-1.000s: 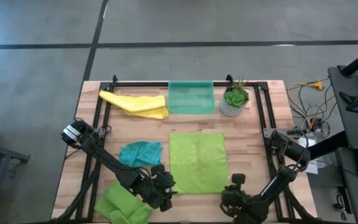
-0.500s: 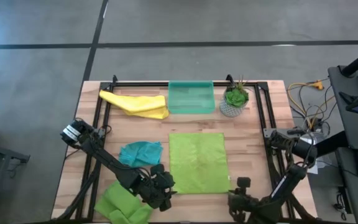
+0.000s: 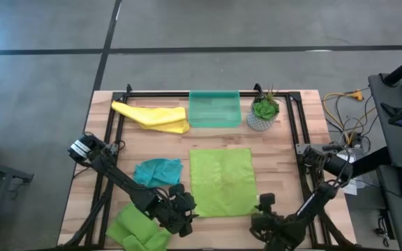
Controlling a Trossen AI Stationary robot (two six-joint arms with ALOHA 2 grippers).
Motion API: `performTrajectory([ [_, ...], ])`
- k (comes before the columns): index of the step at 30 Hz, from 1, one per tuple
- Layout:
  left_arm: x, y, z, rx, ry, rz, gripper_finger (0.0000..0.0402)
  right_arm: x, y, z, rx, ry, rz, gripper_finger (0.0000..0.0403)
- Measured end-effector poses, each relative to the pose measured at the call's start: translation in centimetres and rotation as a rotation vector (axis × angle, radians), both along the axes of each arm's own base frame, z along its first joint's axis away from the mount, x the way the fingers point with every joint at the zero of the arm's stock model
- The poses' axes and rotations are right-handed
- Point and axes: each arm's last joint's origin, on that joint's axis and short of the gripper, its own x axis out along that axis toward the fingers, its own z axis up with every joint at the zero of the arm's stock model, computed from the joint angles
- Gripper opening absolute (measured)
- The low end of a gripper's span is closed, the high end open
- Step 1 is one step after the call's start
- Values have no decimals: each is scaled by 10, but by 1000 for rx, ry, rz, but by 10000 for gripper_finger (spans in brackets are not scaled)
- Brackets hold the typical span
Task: Fold microfiber towels
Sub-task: Fold the light green microfiber cloth
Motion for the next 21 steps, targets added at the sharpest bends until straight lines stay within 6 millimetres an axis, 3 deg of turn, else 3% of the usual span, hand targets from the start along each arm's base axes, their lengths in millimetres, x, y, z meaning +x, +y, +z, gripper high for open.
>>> performTrajectory([
  [16,0,0,0,-1,0,1,176,-10,7,2,48,54,13,144],
  [21,0,0,0,-1,0,0,176,1,-1,1,87,84,-43,141],
])
